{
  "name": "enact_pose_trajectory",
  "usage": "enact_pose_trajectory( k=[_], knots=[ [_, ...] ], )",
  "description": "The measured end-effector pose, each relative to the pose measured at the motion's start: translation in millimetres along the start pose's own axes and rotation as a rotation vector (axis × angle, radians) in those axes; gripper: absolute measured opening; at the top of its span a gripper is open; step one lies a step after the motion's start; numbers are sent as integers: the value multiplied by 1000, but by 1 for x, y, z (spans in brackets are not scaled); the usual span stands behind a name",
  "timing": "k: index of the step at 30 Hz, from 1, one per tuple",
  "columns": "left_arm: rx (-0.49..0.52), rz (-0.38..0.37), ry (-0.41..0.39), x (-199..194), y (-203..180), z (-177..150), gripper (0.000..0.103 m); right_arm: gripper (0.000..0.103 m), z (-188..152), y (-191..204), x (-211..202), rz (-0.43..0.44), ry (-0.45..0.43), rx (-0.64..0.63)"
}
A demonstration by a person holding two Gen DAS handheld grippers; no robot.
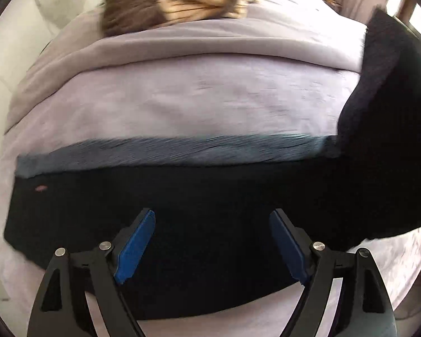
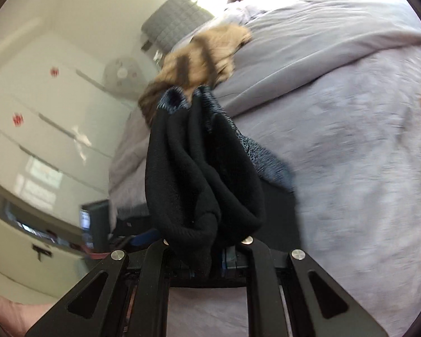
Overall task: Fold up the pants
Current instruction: 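Fold the lifted end over onto the trousers with the right gripper and release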
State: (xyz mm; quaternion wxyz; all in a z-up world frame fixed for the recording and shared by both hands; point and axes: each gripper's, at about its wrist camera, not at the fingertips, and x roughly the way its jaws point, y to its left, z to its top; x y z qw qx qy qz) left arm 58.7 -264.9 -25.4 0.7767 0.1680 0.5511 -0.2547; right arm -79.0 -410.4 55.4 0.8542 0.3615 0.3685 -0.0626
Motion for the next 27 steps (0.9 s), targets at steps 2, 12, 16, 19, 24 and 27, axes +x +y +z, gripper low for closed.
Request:
enact_pose_trajectory(
  k=[2,12,16,19,24,27],
  knots=[
    [-30,12,12,-2,32,-5,85,14,-14,28,34,-47,55,-57],
    [-120,54,32,0,136,-23,85,57,-114,134,163,-553,217,-608],
    [-144,-4,33,-8,139,-20,85,58,-129,150,124,-416,226,-637],
    [-126,-92,44,-16,126,-15,85,58,-110,93,89,-244,240,-212],
    [-70,-218,23,-26,80,-1,85,58,-105,-40,58,42,146,484],
    [-25,-243,-1,-27,50,12,85,58,-108,-74,59,107,118,630]
  ],
)
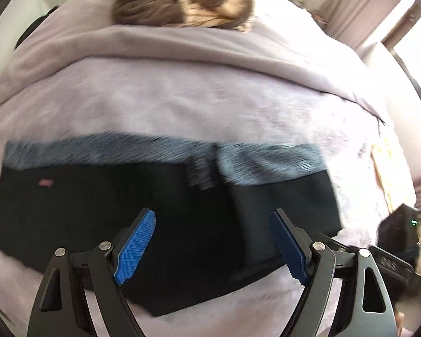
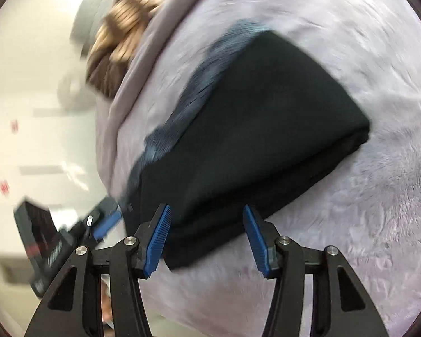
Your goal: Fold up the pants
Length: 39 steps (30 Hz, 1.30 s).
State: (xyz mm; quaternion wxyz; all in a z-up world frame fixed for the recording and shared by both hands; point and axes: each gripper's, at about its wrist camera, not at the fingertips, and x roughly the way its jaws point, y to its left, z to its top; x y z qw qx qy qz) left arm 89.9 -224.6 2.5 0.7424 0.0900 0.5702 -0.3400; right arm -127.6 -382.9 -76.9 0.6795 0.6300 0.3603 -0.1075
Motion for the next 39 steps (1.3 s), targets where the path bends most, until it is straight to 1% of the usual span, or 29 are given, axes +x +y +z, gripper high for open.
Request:
enact_pose_trajectory(
  k=[1,2,3,4,5,6,7,8,9,11,13,16,17,18,22,24,27,31,33,34,35,36,39],
  knots=[
    [15,-5,-5,2,-8,4,85,58,4,-11,1,35,-1,63],
    [32,-9,-6,6,-15,7,85,52,7,-21,3,68,-10,127],
    [59,-1,5,14,-26,10,85,39,10,-26,5,81,-15,158],
    [80,15,15,21,-32,12,85,12,12,-32,8,73,-18,193],
    [111,53,30,32,-38,12,85,11,12,-35,12,64,-19,211],
    [130,88,42,39,-39,10,85,9,10,-36,9,74,-21,213],
    [144,119,55,43,-38,7,85,9,7,-33,3,70,-19,194],
    [153,135,65,47,-36,1,85,9,3,-29,-1,54,-14,155],
    [156,147,81,53,-32,-6,85,8,-1,-28,-3,38,-7,122],
    [142,161,123,65,-20,-21,85,6,-5,-29,9,4,11,97],
    [115,152,160,76,-9,-36,85,5,-12,-37,20,-25,31,84],
    [121,157,143,70,-8,-42,85,5,-14,-35,18,-30,32,37],
    [117,158,140,67,-8,-42,85,8,-9,-30,19,-34,37,14],
    [112,162,138,62,-7,-42,85,10,-10,-24,16,-55,52,-25],
    [93,184,132,44,-1,-46,85,10,-20,3,8,-173,102,-183],
    [91,195,128,34,2,-52,85,12,-30,17,5,-223,120,-261],
    [83,226,141,22,7,-62,85,27,-40,35,4,-295,133,-356],
    [45,233,142,6,24,-73,85,34,-47,51,5,-328,147,-400],
    [23,234,137,-1,35,-78,86,42,-50,62,10,-343,156,-421],
    [17,237,136,-3,38,-79,89,44,-52,68,13,-352,161,-434],
    [10,241,136,-4,41,-80,103,48,-55,75,15,-359,166,-450],
    [0,245,125,-7,45,-81,103,49,-57,81,19,-366,170,-465],
    [-29,242,132,-13,57,-84,103,56,-66,93,26,-394,184,-504]
  ],
)
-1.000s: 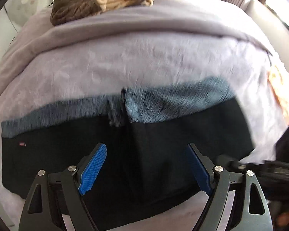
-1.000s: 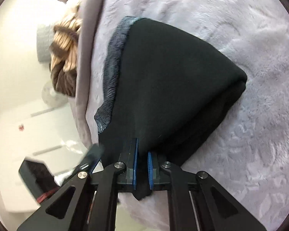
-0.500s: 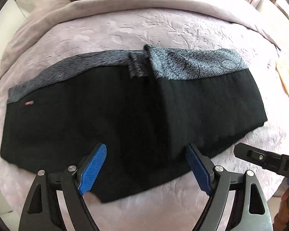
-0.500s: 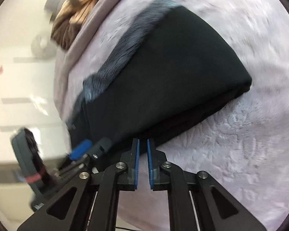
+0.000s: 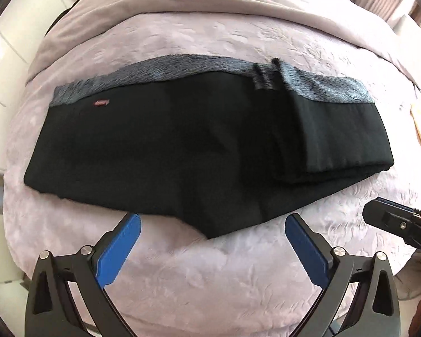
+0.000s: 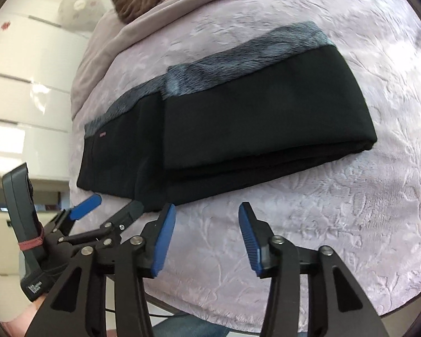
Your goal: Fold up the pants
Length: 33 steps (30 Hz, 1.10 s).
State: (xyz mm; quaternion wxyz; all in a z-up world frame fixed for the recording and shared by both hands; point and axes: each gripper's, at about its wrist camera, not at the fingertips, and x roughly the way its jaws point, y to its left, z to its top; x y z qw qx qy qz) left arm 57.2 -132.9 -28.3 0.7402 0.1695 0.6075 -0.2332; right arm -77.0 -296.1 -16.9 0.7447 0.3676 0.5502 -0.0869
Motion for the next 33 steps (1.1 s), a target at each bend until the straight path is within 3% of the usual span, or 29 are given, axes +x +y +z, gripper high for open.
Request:
enact_pose_trajectory(
  k=[1,3,9,12,20,33],
  knots=[
    [-13,1,4,-1,5,-1,103,59,-1,6,0,-9,3,-15],
    [-35,10,10,-1,13,-2,103,73,-2,15,1,-31,9,-40],
    [-76,31,12,-6,38,-5,103,89,-3,48,5,-127,24,-151],
    [-94,38,9,-9,48,-6,103,100,-6,68,11,-226,25,-243],
    [-131,71,-6,-14,71,-7,103,100,-11,95,21,-222,61,-280],
    [-195,63,-26,-17,113,-13,103,100,-4,121,38,-240,86,-297]
  ],
)
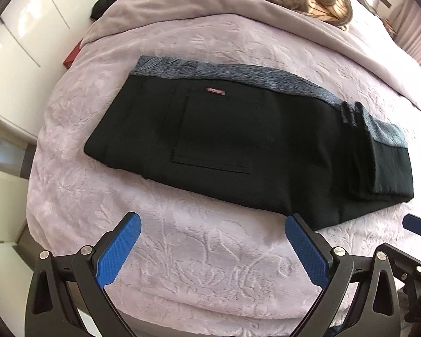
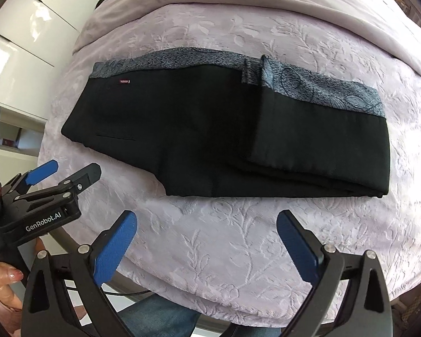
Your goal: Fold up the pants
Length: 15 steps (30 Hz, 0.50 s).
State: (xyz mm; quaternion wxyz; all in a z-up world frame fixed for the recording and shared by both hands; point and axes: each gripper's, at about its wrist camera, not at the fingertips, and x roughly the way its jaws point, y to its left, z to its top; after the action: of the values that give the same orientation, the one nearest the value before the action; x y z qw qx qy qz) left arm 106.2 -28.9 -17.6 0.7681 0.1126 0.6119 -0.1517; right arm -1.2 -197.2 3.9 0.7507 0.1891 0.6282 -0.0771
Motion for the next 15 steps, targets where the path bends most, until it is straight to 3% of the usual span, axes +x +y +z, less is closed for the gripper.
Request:
enact_pose_trajectory(
  k=[15],
  knots=[
    [-71,19,35,17,33,6,103,100,13,14,17,7,32,-8]
  ],
)
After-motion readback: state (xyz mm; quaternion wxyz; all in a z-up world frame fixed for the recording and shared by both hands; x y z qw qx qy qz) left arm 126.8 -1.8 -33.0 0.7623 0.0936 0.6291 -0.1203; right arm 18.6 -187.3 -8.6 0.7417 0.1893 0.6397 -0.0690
